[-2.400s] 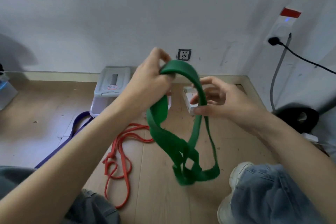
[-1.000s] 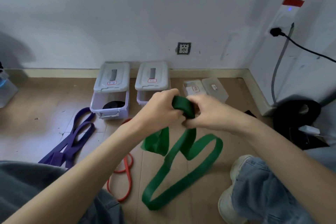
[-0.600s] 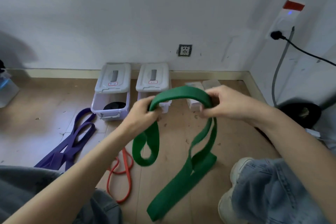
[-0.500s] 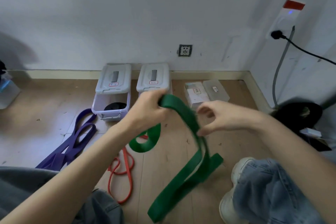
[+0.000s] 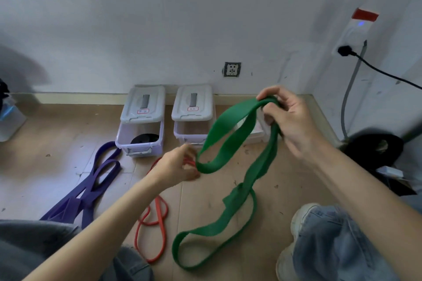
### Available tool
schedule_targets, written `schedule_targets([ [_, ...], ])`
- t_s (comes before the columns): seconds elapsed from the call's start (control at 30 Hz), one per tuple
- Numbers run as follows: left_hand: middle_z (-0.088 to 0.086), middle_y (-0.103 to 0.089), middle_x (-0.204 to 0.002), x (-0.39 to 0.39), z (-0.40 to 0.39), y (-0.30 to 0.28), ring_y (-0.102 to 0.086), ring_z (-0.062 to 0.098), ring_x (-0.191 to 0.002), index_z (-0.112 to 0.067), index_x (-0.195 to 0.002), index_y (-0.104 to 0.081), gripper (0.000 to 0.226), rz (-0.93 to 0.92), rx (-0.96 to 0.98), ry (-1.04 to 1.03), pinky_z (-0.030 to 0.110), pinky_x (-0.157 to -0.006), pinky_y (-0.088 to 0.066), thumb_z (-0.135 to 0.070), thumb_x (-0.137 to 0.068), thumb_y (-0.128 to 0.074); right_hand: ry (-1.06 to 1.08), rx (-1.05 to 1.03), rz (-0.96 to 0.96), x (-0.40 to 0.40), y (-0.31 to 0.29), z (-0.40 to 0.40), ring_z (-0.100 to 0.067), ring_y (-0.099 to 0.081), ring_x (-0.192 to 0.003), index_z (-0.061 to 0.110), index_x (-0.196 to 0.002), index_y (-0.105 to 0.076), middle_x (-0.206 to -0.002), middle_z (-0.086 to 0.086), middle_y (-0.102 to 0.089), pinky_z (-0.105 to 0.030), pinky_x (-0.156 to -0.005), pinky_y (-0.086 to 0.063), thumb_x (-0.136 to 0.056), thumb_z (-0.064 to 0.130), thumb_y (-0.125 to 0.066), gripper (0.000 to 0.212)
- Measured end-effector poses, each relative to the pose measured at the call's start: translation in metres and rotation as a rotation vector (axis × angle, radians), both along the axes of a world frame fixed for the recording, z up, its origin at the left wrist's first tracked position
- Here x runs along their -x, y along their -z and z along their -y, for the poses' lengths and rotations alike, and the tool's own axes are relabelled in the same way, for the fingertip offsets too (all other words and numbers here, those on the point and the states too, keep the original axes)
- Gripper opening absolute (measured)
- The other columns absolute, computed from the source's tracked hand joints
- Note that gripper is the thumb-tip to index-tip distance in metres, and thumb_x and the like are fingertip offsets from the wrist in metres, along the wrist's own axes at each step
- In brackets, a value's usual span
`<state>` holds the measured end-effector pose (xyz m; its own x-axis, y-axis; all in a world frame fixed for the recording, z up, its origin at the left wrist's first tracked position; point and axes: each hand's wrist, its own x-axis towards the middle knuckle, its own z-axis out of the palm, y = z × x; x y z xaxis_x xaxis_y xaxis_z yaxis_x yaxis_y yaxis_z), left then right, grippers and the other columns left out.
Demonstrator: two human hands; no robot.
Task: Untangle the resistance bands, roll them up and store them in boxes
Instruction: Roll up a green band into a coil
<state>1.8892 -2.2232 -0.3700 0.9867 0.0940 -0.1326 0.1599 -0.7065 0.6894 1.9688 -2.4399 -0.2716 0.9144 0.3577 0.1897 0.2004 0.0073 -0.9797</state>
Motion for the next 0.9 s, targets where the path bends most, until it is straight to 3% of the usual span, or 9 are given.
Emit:
schedule_targets([
  [0.07, -0.001, -0.065, -0.081, 0.001, -0.009, 0.003, -0.063, 0.02, -0.081, -0.013, -0.082, -0.068, 0.025, -0.032, 0.104, -0.197, 0.023, -0.067, -0.055, 0.005, -0.086, -0.05, 0.091, -0.026, -0.087, -0.01, 0.001, 0.008, -0.005, -0.044, -0.054, 0.022, -0.076, -0.061, -0.063, 0.012, -0.056, -0.014, -0.053, -0.04, -0.087, -0.007, -0.049, 0.033],
  [0.13, 0.006, -0.064, -0.093, -0.001, -0.008, -0.001, -0.062, 0.018, -0.082, -0.011, -0.092, -0.064, 0.017, -0.059, 0.422, -0.296, 0.018, -0.058, -0.055, -0.001, -0.092, -0.05, 0.132, -0.009, -0.165, -0.013, 0.007, 0.011, -0.01, -0.041, -0.056, 0.02, -0.077, -0.058, -0.068, 0.004, -0.054, -0.015, -0.051, -0.039, -0.088, -0.007, -0.048, 0.031],
  [0.2, 0.005, -0.058, -0.113, -0.003, -0.004, -0.006, -0.062, 0.018, -0.095, -0.014, -0.118, -0.053, 0.031, -0.088, 0.571, -0.278, 0.028, -0.075, -0.058, -0.018, -0.088, -0.061, 0.087, 0.02, -0.204, -0.007, 0.014, 0.006, -0.01, -0.042, -0.056, 0.019, -0.078, -0.058, -0.068, 0.003, -0.054, -0.015, -0.05, -0.039, -0.088, -0.006, -0.049, 0.029],
  [0.33, -0.008, -0.043, -0.127, -0.01, 0.017, -0.002, -0.048, 0.016, -0.118, -0.024, -0.14, -0.031, 0.076, -0.099, 0.411, -0.106, 0.034, -0.094, -0.046, -0.041, -0.077, -0.069, -0.119, -0.048, -0.236, 0.007, 0.014, -0.006, -0.001, -0.055, -0.054, 0.018, -0.083, -0.059, -0.065, 0.009, -0.062, -0.013, -0.051, -0.044, -0.089, -0.005, -0.049, 0.026],
  [0.4, -0.007, -0.053, -0.123, -0.015, 0.025, 0.006, -0.054, 0.013, -0.11, -0.019, -0.135, -0.041, 0.065, -0.051, 0.385, -0.087, 0.034, -0.093, -0.048, -0.036, -0.08, -0.069, -0.206, -0.195, -0.295, 0.008, 0.01, -0.006, -0.005, -0.054, -0.055, 0.016, -0.085, -0.058, -0.064, 0.008, -0.061, -0.015, -0.053, -0.045, -0.089, -0.007, -0.046, 0.026],
  [0.5, -0.014, -0.064, -0.075, -0.018, 0.022, 0.015, -0.058, 0.002, -0.065, -0.012, -0.11, -0.063, 0.027, -0.031, 0.337, -0.154, 0.018, -0.061, -0.046, -0.024, -0.086, -0.065, -0.178, -0.341, -0.357, 0.002, 0.006, -0.003, -0.01, -0.049, -0.058, 0.015, -0.085, -0.06, -0.068, 0.001, -0.06, -0.019, -0.057, -0.044, -0.087, -0.008, -0.045, 0.028],
  [0.6, -0.002, -0.069, -0.085, -0.013, 0.011, 0.02, -0.062, 0.007, -0.07, -0.013, -0.101, -0.064, 0.016, -0.186, 0.373, -0.202, 0.016, -0.057, -0.048, -0.021, -0.087, -0.064, -0.007, -0.418, -0.37, -0.008, 0.007, 0.004, -0.011, -0.052, -0.059, 0.015, -0.083, -0.061, -0.07, 0.0, -0.062, -0.019, -0.057, -0.047, -0.086, -0.008, -0.047, 0.028],
  [0.77, 0.015, -0.07, -0.092, -0.008, -0.005, -0.012, -0.07, 0.017, -0.068, 0.004, -0.108, -0.059, 0.022, -0.092, 1.13, -0.453, 0.023, -0.062, -0.059, -0.003, -0.086, -0.058, 0.123, 0.27, -0.026, -0.017, 0.022, 0.011, -0.007, -0.054, -0.065, 0.022, -0.083, -0.058, -0.083, 0.002, -0.062, -0.008, -0.058, -0.045, -0.087, -0.005, -0.053, 0.028],
  [0.9, 0.009, -0.074, -0.09, -0.007, -0.011, -0.051, -0.071, 0.017, -0.081, -0.005, -0.099, -0.065, 0.025, -0.027, 1.302, -0.099, 0.022, -0.066, -0.057, -0.01, -0.077, -0.055, 0.229, 0.519, -0.001, -0.018, 0.043, 0.014, -0.011, -0.051, -0.067, 0.022, -0.083, -0.055, -0.096, 0.0, -0.059, -0.014, -0.05, -0.039, -0.088, -0.002, -0.054, 0.025],
])
